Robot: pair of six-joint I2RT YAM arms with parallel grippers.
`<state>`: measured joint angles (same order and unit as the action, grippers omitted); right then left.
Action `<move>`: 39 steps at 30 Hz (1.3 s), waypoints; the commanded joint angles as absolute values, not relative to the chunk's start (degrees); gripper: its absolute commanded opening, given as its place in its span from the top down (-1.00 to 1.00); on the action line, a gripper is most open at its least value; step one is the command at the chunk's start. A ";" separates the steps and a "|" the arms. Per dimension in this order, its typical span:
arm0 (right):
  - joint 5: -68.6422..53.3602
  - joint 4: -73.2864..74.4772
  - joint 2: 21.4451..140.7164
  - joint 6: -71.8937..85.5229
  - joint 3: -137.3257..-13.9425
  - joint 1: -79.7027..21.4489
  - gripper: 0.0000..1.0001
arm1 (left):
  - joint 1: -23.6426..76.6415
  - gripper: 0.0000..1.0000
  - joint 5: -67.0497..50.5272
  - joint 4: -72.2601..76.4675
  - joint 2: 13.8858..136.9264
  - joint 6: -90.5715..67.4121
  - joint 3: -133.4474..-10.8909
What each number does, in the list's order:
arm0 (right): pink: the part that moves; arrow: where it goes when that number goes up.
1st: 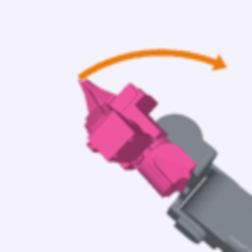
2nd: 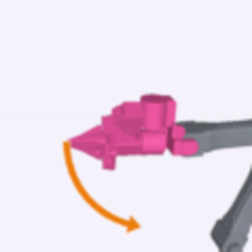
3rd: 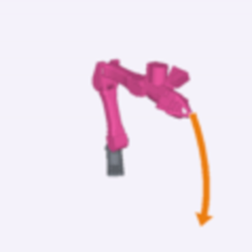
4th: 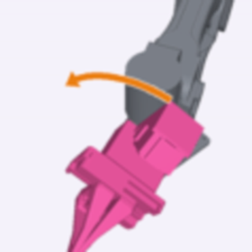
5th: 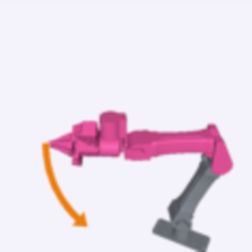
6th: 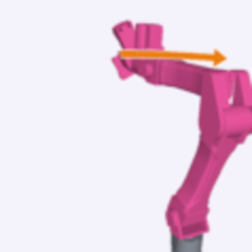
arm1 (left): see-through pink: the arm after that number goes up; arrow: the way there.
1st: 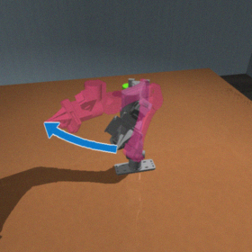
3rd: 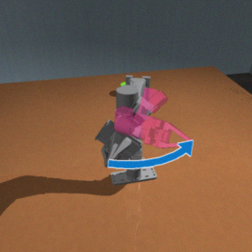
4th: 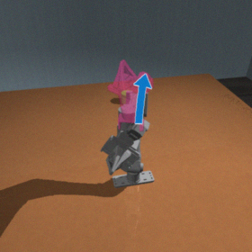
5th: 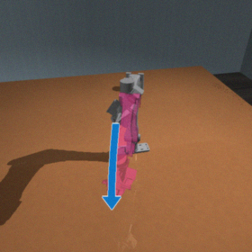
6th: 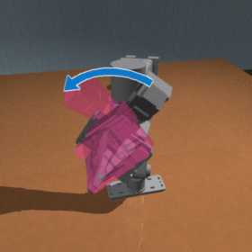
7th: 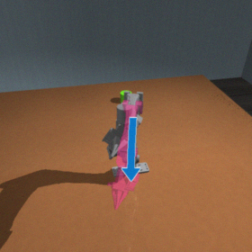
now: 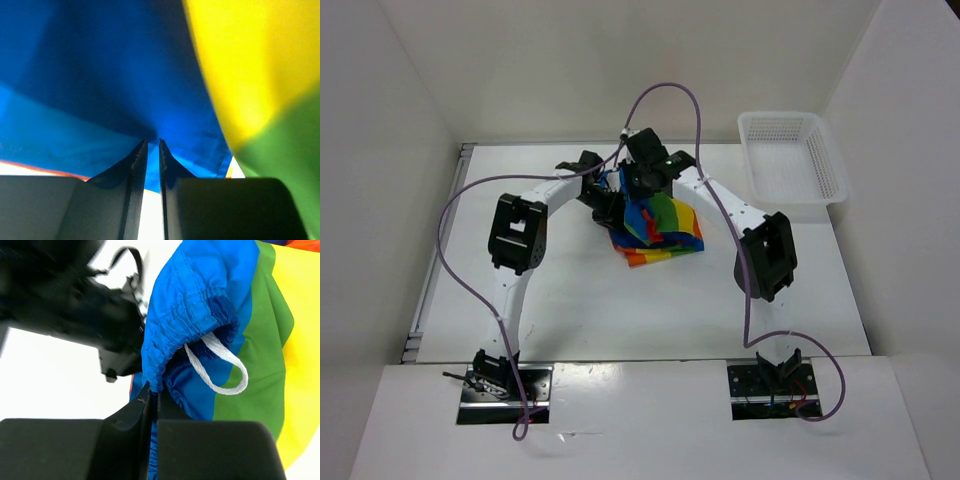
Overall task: Fold and stack the shorts
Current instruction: Fold the shorts
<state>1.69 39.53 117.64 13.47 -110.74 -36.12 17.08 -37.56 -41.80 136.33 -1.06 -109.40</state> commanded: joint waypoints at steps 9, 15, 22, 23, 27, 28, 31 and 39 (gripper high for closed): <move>2.11 35.60 123.57 12.83 -114.86 -38.58 1.00 | 13.54 0.25 -31.74 -44.91 134.12 0.00 -113.03; 4.13 35.07 126.65 12.83 -115.58 -40.95 0.81 | 10.11 -0.33 -29.27 -48.34 129.29 0.00 -114.17; 1.51 34.54 130.16 12.83 -119.69 -42.88 0.24 | 3.00 -0.54 -22.68 -50.19 124.89 0.00 -113.55; 0.19 33.93 130.78 12.22 -120.32 -42.89 0.06 | 1.07 -0.57 -22.68 -50.19 124.89 0.00 -113.55; -8.76 33.31 131.92 10.82 -126.10 -43.95 -0.33 | -2.19 -0.59 -22.05 -49.66 124.89 0.00 -114.16; -12.62 33.31 131.92 10.29 -127.25 -44.47 -0.36 | -2.20 -0.59 -23.02 -49.66 125.50 0.00 -114.17; -14.59 33.31 130.44 8.62 -129.81 -44.47 -0.36 | -2.72 -0.68 -27.24 -50.97 125.51 0.00 -116.71; -1.14 29.54 111.39 0.53 -103.60 -43.86 0.63 | 6.31 -0.98 -26.72 -51.50 129.45 0.00 -125.15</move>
<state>-5.74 32.03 119.87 4.67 -112.27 -44.12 2.37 -24.69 -51.00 127.42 -1.39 -121.38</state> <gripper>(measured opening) 0.224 0.991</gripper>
